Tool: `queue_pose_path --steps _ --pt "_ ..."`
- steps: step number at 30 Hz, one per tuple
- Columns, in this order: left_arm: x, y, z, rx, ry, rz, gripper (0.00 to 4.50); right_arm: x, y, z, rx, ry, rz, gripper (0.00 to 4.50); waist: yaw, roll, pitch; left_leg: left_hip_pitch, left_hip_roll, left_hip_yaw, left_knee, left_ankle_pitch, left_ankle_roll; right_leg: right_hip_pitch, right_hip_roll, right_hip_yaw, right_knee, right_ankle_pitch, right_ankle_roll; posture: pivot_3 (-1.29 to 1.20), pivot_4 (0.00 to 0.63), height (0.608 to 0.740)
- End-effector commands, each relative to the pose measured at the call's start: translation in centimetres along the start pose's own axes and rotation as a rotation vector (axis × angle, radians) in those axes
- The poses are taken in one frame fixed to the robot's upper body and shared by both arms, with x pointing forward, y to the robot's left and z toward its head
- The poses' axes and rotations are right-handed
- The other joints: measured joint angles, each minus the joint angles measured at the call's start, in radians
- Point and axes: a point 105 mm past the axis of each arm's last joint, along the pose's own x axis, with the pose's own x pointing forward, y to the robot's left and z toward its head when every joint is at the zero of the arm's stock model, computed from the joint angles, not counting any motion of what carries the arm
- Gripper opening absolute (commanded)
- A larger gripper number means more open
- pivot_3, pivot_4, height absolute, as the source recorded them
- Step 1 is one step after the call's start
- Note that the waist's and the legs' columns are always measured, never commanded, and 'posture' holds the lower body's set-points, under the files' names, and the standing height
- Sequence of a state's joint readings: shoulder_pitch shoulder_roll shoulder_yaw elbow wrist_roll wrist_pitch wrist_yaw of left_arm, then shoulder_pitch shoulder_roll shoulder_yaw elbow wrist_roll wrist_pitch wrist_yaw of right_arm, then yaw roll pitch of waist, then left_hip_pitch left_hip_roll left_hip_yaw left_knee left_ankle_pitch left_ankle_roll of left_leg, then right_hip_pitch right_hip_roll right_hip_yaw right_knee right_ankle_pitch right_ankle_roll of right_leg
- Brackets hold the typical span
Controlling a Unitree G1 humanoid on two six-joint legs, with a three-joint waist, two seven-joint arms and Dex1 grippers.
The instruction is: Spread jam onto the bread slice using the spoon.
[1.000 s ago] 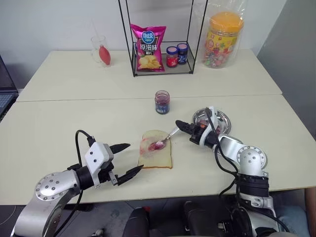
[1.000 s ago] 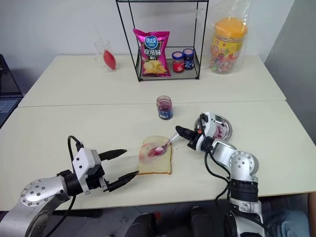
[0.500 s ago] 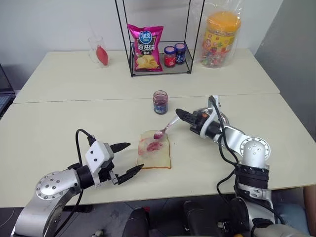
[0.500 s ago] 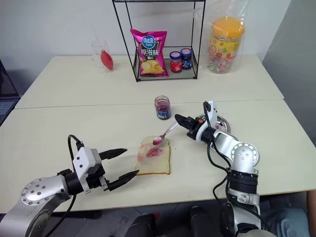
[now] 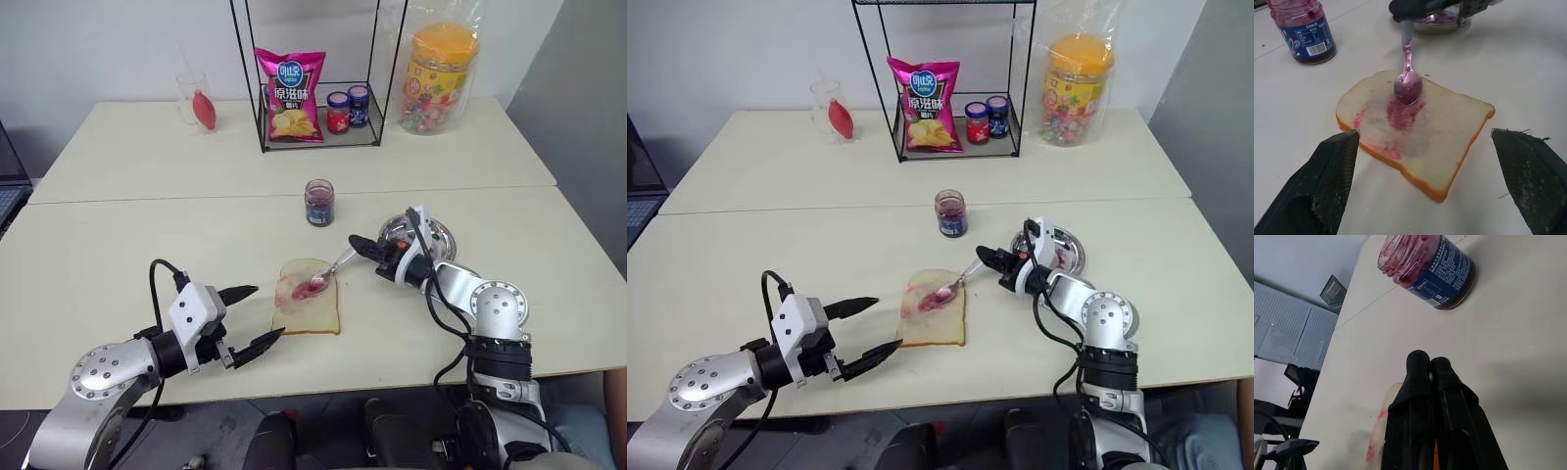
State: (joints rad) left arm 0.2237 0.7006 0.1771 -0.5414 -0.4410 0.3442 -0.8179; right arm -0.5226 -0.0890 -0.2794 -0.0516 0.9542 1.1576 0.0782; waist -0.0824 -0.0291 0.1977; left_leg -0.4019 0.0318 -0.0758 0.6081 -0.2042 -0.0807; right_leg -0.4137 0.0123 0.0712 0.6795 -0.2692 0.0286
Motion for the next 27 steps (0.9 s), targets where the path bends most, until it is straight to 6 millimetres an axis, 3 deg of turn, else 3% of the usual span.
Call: queue_pose_path --steps 1,9,15,20,23,27 --pt "0.2 -0.3 0.9 0.026 -0.030 -0.008 4.50 -1.3 0.9 1.7 -0.039 -0.056 0.024 0.02 0.000 0.000 0.000 0.000 0.000 0.000 0.000 0.000 0.000 0.000 0.000 0.000 0.000 0.000 0.000 0.00 0.150 0.740" --pt "0.0 -0.1 1.7 0.026 -0.037 -0.021 4.50 -2.1 3.7 3.7 -0.069 -0.131 0.114 0.02 -0.001 0.000 0.000 0.000 0.000 0.000 0.000 0.000 0.000 0.000 0.000 0.000 0.000 0.001 0.001 0.00 0.150 0.740" --pt "0.6 -0.2 4.8 0.051 -0.067 -0.113 4.50 -4.5 3.7 6.4 -0.110 -0.248 0.103 0.02 0.007 0.001 0.000 -0.001 0.000 0.000 0.000 0.000 0.000 0.000 0.000 -0.001 0.000 0.001 0.001 0.00 0.150 0.740" --pt "3.9 -1.1 7.7 0.114 -0.078 -0.232 4.50 -8.1 0.8 9.6 -0.141 -0.387 -0.022 0.02 0.017 0.001 0.001 -0.001 -0.001 0.000 0.001 0.000 0.000 0.001 0.000 0.000 -0.002 0.001 0.002 0.00 0.150 0.740" --pt "5.0 -1.4 8.4 0.134 -0.076 -0.259 4.50 -9.2 0.0 10.2 -0.162 -0.417 -0.061 0.02 0.017 0.001 0.001 -0.001 -0.002 0.000 0.001 0.000 0.000 0.002 0.000 0.000 -0.003 0.002 0.004 0.00 0.150 0.740" --pt "8.3 -2.0 10.0 0.186 -0.097 -0.312 4.50 -11.9 -3.9 11.0 -0.133 -0.494 -0.195 0.02 0.017 0.001 0.001 -0.001 0.000 0.000 0.000 0.000 0.001 0.002 0.001 0.000 -0.003 0.001 0.004 0.00 0.150 0.740"
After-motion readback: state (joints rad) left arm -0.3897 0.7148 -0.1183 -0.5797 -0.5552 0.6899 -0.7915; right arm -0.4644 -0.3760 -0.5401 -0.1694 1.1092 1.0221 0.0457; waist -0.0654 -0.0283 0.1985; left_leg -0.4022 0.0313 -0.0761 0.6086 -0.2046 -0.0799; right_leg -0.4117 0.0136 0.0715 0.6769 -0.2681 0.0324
